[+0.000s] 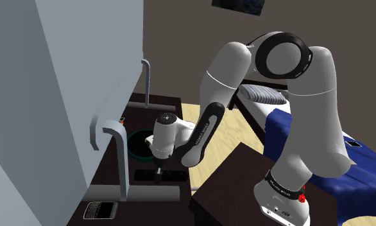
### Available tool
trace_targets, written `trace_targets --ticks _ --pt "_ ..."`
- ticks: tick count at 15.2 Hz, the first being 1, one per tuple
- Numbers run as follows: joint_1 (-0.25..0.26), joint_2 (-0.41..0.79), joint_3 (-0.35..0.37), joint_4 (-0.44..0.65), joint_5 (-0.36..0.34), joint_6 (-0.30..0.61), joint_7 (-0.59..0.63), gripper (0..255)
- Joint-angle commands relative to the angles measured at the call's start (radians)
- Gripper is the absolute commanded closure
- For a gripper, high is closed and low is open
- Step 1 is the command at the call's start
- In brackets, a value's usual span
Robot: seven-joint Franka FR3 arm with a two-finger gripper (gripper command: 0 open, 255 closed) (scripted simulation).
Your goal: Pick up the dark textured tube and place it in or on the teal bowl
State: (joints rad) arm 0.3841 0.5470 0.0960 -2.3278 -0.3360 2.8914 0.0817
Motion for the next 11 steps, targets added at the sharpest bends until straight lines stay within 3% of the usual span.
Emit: trace_targets --ticks 1,11 --pt "0.000 0.000 0.000 0.000 0.000 0.000 0.000 255" --pt "-0.005 -0.015 0.006 -0.006 0.004 -0.009 -0.004 255"
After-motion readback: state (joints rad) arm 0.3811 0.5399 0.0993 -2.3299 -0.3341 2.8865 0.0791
